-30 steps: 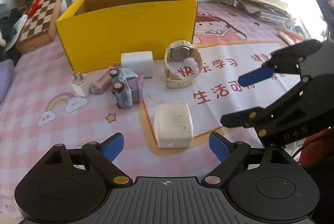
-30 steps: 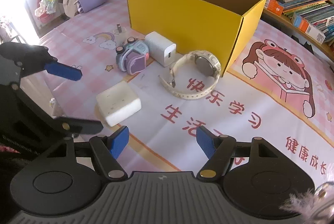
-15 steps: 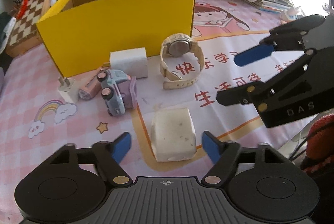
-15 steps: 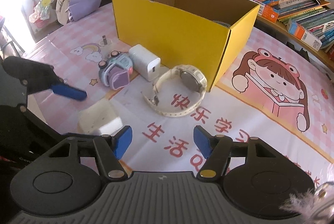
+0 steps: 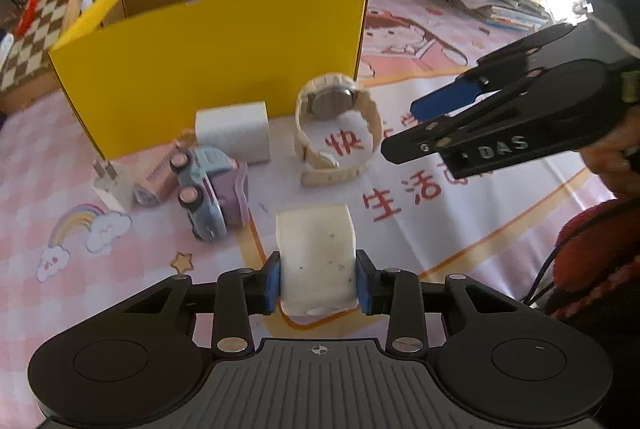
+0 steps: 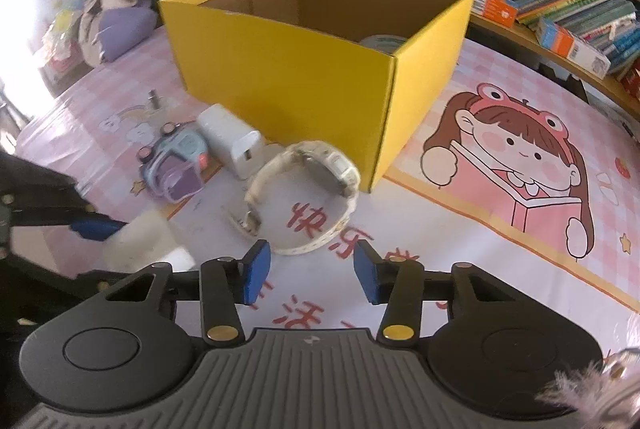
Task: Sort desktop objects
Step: 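Close left gripper on the white soap bar, then close right gripper on the white watch while left gripper lifts the soap bar toward the box, then carry the soap bar with left gripper while right gripper carries the watch over the box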
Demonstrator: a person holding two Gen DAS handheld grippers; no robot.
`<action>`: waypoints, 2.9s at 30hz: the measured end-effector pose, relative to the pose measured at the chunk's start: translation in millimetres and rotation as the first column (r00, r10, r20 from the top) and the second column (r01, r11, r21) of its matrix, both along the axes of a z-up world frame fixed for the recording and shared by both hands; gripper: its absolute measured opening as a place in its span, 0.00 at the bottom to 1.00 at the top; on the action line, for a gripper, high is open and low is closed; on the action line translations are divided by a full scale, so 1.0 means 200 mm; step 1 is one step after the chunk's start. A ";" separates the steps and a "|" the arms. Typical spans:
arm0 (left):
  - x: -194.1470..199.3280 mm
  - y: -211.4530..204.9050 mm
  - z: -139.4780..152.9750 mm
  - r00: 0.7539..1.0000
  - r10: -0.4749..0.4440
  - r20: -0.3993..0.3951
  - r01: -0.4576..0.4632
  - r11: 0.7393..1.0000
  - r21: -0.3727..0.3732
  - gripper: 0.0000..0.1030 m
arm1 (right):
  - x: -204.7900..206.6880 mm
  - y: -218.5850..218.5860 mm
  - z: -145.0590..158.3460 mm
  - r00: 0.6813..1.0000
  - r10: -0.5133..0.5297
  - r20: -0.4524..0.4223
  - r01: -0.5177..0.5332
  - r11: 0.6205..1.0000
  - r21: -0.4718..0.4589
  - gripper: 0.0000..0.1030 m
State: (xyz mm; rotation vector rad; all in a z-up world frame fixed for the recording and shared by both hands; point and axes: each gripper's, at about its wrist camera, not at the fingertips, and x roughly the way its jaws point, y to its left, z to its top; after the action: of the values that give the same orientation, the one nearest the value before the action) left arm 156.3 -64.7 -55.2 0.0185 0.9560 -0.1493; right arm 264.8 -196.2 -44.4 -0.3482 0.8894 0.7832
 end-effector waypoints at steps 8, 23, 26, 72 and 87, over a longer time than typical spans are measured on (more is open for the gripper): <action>-0.03 0.05 0.04 0.998 0.056 0.028 -0.055 0.998 -0.020 0.31 | 0.10 0.03 -0.04 0.998 -0.048 -0.034 0.048 0.999 -0.006 0.37; -0.15 0.15 0.13 0.986 0.143 0.080 -0.139 0.989 -0.054 0.31 | 0.21 0.09 -0.11 0.989 -0.124 -0.086 0.124 0.992 -0.001 0.09; -0.17 0.17 0.16 0.985 0.145 0.094 -0.138 0.988 -0.075 0.30 | 0.20 0.07 -0.08 0.987 -0.148 -0.069 0.149 0.989 0.018 0.04; -0.16 0.26 0.67 0.906 -0.012 0.423 0.024 0.999 -0.022 0.30 | -0.17 0.05 0.56 0.980 -0.114 0.163 0.081 0.978 0.193 0.04; 0.20 0.37 0.71 0.880 -0.024 0.475 0.026 1.000 0.003 0.30 | 0.21 0.17 0.69 0.953 -0.100 0.286 0.041 0.978 0.204 0.04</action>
State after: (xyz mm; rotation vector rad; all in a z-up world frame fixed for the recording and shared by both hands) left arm 195.8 8.6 87.1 0.0621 0.4620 -0.1605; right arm 307.3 -161.6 93.7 -0.2491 0.5355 0.7230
